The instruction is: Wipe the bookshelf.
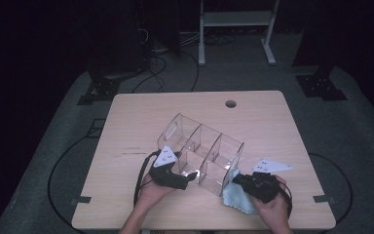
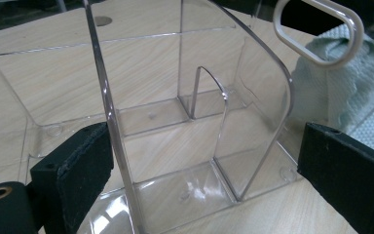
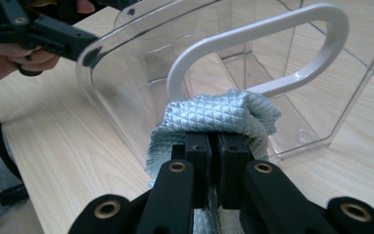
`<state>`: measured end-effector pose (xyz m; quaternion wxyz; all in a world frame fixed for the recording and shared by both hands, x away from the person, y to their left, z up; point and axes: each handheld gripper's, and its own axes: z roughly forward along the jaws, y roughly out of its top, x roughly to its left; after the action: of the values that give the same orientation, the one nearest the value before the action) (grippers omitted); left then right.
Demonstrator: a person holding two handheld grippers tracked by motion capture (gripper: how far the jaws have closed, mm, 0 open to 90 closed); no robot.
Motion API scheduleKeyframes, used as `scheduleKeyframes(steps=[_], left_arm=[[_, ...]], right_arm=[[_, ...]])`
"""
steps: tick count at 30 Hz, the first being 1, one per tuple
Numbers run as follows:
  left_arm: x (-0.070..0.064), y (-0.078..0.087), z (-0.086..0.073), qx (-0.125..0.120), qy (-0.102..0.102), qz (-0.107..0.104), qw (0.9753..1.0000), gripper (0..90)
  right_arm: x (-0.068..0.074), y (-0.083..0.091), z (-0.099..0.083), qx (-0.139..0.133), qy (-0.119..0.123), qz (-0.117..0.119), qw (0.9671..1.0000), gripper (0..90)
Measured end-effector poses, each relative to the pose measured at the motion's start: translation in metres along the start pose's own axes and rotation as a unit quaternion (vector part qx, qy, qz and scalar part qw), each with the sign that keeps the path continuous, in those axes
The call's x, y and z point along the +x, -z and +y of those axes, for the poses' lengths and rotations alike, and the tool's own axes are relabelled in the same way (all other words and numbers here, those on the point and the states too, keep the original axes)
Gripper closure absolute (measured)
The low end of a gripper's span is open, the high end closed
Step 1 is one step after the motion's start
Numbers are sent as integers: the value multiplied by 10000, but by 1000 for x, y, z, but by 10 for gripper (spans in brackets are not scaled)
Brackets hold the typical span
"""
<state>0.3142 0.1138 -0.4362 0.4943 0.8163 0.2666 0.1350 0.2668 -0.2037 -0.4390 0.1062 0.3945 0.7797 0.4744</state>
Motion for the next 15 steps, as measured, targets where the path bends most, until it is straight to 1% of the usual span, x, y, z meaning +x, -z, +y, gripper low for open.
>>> scheduleKeyframes(steps=[7,8,10,13,15], left_arm=[[-5,-5,1,27,-75,-127,9999,69],[-5,-4,1,1,-85,-148,9999,79],[-3,-3,2,-45,-39,-186,9998,89],[-1,0,2,-62,-97,-89,9999,89],[2,3,2,-63,-109,-7,9999,89]], right_arm=[[-6,8,-3,29,-75,-57,10000,856],[-6,10,-4,27,-83,-37,10000,856],[-4,12,-6,37,-78,18,10000,856],[-1,13,-8,46,-40,54,10000,856],[-1,12,-8,36,-60,86,9999,856]])
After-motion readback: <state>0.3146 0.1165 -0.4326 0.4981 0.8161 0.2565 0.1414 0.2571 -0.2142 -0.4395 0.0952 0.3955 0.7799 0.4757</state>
